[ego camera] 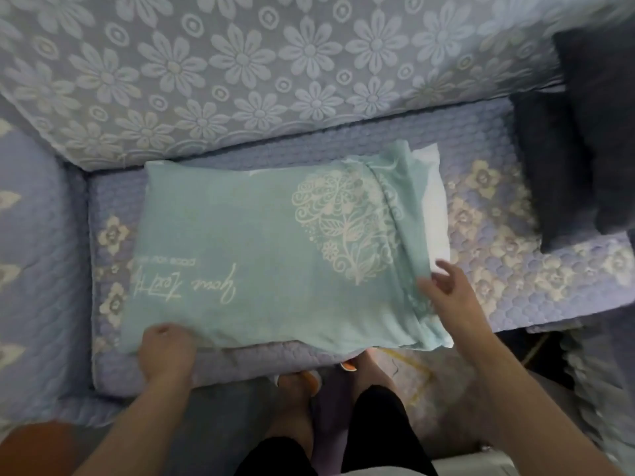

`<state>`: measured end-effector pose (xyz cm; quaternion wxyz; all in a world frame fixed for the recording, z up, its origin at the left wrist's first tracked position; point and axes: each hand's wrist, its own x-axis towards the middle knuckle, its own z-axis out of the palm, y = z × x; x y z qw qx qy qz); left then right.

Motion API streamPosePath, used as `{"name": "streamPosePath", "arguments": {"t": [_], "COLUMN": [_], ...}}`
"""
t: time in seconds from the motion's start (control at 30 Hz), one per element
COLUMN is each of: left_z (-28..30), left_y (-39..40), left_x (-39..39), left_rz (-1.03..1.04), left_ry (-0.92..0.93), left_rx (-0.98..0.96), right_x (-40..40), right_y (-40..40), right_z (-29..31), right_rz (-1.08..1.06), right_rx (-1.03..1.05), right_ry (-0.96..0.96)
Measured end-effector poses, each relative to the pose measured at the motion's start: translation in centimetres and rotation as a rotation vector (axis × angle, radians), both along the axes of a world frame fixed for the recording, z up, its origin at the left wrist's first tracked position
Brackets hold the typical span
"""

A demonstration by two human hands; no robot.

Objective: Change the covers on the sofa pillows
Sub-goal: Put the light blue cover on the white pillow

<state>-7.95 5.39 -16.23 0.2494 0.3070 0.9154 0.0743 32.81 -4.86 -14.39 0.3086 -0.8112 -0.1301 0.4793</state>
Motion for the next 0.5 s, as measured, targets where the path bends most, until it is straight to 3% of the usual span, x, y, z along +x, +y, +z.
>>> {"name": "streamPosePath", "arguments": {"t": [0.07, 0.13, 0.2, 0.27, 0.33, 0.4, 0.5], "left_z": [0.1, 0.5, 0.3, 0.4, -0.1, -1.1, -1.7], "left_y": [0.8, 1.8, 2.6, 4.0, 5.1, 5.7, 6.1], "left_x": [2.5, 5.7, 9.1, 12.7, 14.6, 15.4, 16.6], "left_rz": [-0.286, -0.568, -0.810, -1.049, -1.196, -1.205, -1.148], "left_ry": [0.066, 0.019, -0.008, 0.056, 0.113, 0.130, 0.134], "left_rx": [0.083, 0.255, 0.313, 0.279, 0.106, -0.144, -0.342], "right_x": [1.2, 2.4, 2.6, 3.9, 7.7, 13.5, 16.7], "right_y": [5.4, 10.3, 14.8, 18.6, 20.8, 21.3, 19.3], "right_z": [-0.4, -1.9, -3.0, -3.1, -3.0, -4.0, -5.9], "right_rz": [-0.106, -0.250, -0.230, 0.050, 0.327, 0.287, 0.124], "right_rx": [0.047, 0.092, 0.154, 0.094, -0.043, -0.165, -0.171], "right_ry": [0.083, 0.240, 0.264, 0.039, -0.368, -0.614, -0.539]}}
